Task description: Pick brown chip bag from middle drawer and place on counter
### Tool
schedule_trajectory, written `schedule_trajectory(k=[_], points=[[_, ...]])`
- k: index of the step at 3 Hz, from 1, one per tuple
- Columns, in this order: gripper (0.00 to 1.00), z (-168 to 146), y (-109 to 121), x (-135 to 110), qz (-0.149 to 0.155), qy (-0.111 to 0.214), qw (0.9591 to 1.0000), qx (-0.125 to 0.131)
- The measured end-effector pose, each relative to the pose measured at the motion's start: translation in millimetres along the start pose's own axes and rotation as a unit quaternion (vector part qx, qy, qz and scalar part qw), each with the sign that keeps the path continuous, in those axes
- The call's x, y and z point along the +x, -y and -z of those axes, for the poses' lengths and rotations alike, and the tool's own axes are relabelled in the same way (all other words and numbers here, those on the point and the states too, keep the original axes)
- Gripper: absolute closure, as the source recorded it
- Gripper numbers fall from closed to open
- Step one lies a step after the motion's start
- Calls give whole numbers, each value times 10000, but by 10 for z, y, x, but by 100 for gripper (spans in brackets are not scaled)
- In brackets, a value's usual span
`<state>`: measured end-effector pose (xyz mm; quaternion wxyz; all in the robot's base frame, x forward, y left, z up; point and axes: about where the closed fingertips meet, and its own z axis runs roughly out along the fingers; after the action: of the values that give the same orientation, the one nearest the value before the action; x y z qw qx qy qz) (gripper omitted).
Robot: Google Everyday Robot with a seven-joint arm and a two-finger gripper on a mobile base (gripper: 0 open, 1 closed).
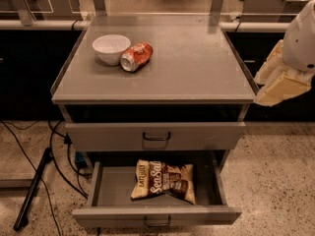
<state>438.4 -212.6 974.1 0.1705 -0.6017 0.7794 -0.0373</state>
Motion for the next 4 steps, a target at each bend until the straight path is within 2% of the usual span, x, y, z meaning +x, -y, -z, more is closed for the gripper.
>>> schedule_trajectory(k=[1, 2, 3, 4], points=[[84, -217, -67, 15, -103, 151, 9998, -49], [100, -568, -167, 83, -302, 296, 9989, -203], [100, -985, -318, 143, -587, 506, 9961, -432], [100, -1385, -500, 168, -883, 784, 9911, -620]])
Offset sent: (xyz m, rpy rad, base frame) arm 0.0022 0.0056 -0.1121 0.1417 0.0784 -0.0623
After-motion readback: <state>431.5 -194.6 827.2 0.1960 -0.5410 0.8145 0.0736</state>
